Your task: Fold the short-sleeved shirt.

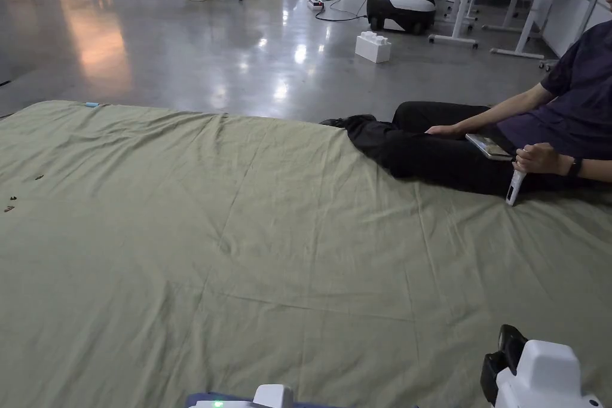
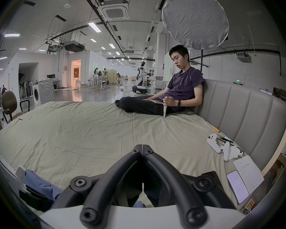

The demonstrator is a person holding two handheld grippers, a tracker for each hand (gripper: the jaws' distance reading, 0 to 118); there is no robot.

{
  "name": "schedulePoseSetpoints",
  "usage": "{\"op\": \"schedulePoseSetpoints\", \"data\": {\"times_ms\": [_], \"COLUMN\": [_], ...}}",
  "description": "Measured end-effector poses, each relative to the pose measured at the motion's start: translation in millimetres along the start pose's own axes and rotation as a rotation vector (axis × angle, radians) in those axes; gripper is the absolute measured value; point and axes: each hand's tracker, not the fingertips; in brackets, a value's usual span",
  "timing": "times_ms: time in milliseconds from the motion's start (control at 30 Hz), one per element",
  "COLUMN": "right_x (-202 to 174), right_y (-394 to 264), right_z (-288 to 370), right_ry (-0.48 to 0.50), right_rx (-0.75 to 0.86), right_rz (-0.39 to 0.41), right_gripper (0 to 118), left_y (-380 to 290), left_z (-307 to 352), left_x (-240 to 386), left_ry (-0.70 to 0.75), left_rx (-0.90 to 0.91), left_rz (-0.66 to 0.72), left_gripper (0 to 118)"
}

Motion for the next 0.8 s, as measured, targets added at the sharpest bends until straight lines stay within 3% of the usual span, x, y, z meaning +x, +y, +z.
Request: {"op": "schedulePoseSetpoints", "data": {"times_ms": [67,100,167,233,400,533,800], "right_x": [0.1,0.4,0.4,1.0,4.3,5.5,4.0], "right_y": [0.2,0.3,1.4,3.4,8.7,11.0,12.7], "right_z": [0.5,0.4,0.3,0.5,2.0,2.4,2.8], "right_ry": [-0.002,-0.001,0.000,0.001,0.002,0.002,0.000], "right_rx": [0.001,0.001,0.003,0.006,0.020,0.024,0.030], "right_rz": [-0.001,-0.003,-0.002,0.000,0.010,0.008,-0.008], "right_gripper": [0,0,0,0,0,0,0], "left_y": [0.0,-0.3,1.7,5.3,13.6,17.8,9.1], "left_z": [1.9,4.3,13.1,30.7,98.9,130.0,104.5], "left_x": [1.1,2.6,0.5,-5.1,-47.2,-98.2,-187.1], "left_ry": [0.004,0.003,-0.007,-0.045,-0.199,-0.106,-0.236], "left_rx": [0.001,0.002,-0.001,0.009,0.169,0.242,0.173], "left_rz": [-0.007,-0.021,-0.036,-0.027,0.018,0.033,0.183], "left_gripper": [12,25,68,81,83,83,79]}}
